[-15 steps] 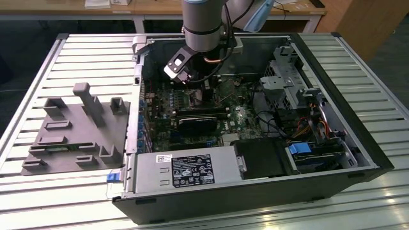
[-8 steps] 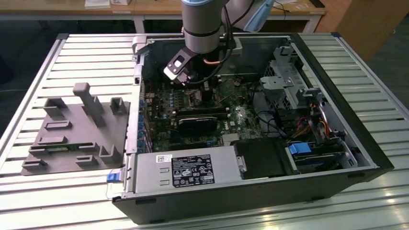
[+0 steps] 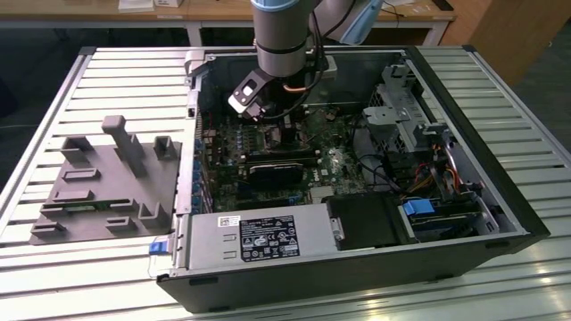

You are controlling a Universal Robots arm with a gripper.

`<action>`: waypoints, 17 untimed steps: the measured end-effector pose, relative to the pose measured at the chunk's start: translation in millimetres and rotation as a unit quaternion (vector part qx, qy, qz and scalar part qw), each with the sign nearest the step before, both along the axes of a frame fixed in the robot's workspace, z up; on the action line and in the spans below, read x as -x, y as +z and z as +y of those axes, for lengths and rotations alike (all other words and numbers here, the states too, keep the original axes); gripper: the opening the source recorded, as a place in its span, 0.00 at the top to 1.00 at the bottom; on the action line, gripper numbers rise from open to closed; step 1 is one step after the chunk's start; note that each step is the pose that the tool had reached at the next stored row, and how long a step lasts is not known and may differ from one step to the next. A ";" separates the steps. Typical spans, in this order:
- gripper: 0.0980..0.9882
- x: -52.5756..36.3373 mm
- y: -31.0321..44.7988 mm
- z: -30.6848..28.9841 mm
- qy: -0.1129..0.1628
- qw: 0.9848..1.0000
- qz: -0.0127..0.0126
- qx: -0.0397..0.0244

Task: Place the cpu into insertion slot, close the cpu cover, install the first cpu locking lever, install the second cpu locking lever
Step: 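Place the cpu into insertion slot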

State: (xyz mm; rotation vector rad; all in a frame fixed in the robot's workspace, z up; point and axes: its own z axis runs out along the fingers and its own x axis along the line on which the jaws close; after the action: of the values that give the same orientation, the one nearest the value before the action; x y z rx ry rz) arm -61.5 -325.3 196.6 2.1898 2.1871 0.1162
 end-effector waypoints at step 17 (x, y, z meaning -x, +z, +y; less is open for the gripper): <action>0.42 0.2 -1.5 0.6 0.000 1.000 0.000 -0.001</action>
State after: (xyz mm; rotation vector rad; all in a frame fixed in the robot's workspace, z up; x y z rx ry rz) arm -61.7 -324.7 195.2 2.1917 2.1875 0.1190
